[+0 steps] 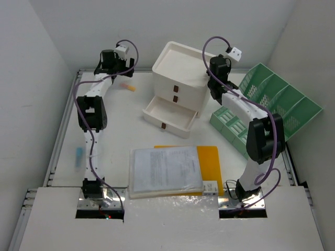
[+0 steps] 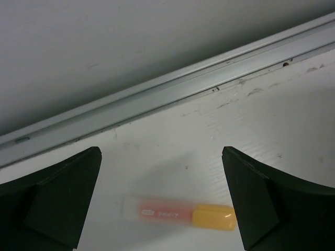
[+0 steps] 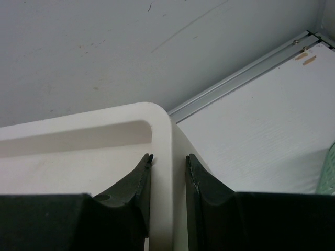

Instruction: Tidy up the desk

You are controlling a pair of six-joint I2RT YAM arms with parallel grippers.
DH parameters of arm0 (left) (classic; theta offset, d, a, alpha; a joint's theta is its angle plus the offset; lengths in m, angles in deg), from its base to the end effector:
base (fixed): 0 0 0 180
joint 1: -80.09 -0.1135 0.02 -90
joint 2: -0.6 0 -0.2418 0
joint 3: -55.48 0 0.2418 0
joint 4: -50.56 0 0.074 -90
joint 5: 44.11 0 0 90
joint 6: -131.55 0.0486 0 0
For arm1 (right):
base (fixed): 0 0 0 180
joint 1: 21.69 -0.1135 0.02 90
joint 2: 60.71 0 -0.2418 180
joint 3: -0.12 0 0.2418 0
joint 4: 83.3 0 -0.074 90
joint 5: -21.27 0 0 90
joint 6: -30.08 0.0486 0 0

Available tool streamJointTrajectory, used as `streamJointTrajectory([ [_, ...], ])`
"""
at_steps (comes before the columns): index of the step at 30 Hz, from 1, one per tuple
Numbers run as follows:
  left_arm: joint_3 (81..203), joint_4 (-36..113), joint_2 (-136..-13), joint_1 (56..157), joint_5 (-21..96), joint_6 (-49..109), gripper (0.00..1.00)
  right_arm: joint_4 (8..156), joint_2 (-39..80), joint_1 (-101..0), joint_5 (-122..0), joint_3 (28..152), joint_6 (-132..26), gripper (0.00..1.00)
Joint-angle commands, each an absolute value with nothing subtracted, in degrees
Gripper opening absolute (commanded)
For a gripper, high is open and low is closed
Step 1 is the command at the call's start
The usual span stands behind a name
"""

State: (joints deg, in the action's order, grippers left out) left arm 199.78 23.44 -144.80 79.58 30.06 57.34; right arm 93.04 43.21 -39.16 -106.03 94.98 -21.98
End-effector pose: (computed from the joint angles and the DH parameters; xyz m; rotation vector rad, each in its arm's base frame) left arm 0.5673 -0.0082 0.1891 0.4389 1.9971 -0.1076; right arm 0.4160 0.1000 0.2853 0.7482 1.5803 0.1230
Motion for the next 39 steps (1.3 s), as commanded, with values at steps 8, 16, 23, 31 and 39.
streamJointTrajectory([
  [8, 202.47, 21.09, -149.07, 83.69, 40.80, 59.30, 1.00, 85.41, 48.36, -40.50, -96.59, 93.50, -23.00, 0.00],
  [16, 193.71, 12.47, -143.29, 80.18, 26.48, 61.67, 0.95, 87.17, 46.34, -40.50, -96.68, 90.34, -23.18, 0.00],
  [23, 183.32, 6.93, -134.76, 78.42, 18.31, 70.80, 0.87, 87.34, 44.59, -40.58, -96.50, 89.11, -23.00, 0.00],
  [31, 174.63, 6.45, -130.71, 78.24, 23.21, 78.65, 0.82, 88.84, 41.95, -40.50, -96.77, 86.74, -22.65, 0.00],
  [39, 184.44, 10.80, -138.43, 78.33, 27.08, 71.09, 0.55, 88.40, 41.95, -40.50, -96.50, 86.91, -21.95, 0.00],
])
